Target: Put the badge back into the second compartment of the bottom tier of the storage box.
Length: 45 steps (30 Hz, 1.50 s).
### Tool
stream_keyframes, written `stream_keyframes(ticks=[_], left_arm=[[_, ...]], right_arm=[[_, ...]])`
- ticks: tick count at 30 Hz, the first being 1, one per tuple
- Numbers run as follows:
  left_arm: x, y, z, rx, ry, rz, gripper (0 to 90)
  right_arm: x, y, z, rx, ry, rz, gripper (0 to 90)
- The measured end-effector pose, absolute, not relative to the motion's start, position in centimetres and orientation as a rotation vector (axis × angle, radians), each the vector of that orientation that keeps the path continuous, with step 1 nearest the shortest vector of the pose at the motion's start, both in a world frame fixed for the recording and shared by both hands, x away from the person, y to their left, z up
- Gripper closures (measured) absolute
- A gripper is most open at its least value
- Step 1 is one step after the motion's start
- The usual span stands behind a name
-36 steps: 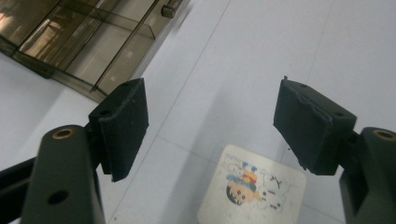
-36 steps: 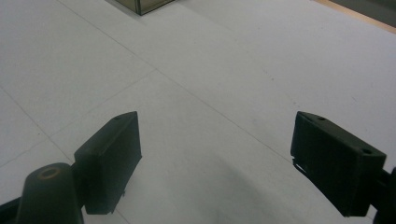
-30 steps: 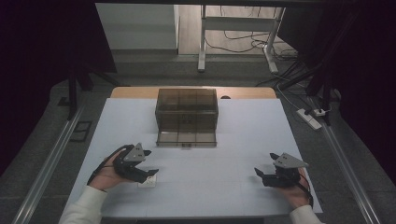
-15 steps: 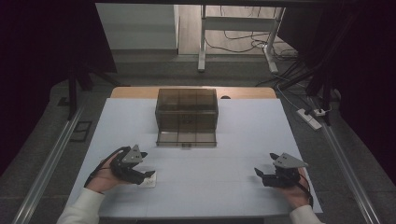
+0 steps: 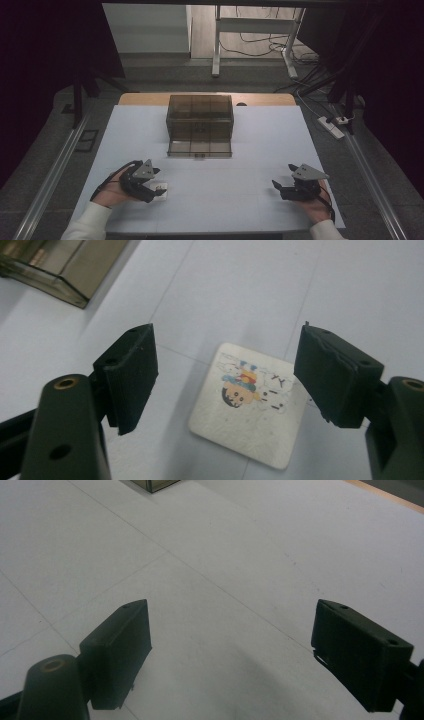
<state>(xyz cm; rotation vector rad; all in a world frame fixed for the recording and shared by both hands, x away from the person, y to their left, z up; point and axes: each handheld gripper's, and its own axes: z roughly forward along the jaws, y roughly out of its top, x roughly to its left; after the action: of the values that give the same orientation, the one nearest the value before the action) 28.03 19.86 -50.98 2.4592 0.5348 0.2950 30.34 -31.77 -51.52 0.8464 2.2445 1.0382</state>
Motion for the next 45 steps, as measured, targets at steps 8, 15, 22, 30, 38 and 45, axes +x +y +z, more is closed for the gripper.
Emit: stream_keyframes(ticks=[8, 15, 22, 30, 38, 45], left_arm=[[28.2, 19.8, -51.2, 2.472, 0.538, 0.284, 22.7], [28.1, 19.8, -51.3, 2.480, 0.516, 0.261, 21.9], [28.1, 19.4, -51.6, 2.515, 0.488, 0.220, 20.7], [28.1, 19.1, -52.1, 2.533, 0.472, 0.175, 18.6], [28.5, 19.3, -52.8, 2.521, 0.475, 0.110, 18.0], [28.6, 19.2, -53.2, 2.545, 0.473, 0.092, 20.5]], right_arm=[[30.3, -31.8, -51.5, 0.847, 2.238, 1.042, 15.7], [30.3, -31.8, -51.5, 0.849, 2.239, 1.041, 15.7], [30.3, -31.8, -51.5, 0.848, 2.239, 1.041, 15.7], [30.3, -31.8, -51.5, 0.849, 2.238, 1.039, 15.7], [30.3, -31.8, -51.5, 0.848, 2.241, 1.040, 15.7], [30.3, -31.8, -51.5, 0.848, 2.242, 1.038, 15.7]])
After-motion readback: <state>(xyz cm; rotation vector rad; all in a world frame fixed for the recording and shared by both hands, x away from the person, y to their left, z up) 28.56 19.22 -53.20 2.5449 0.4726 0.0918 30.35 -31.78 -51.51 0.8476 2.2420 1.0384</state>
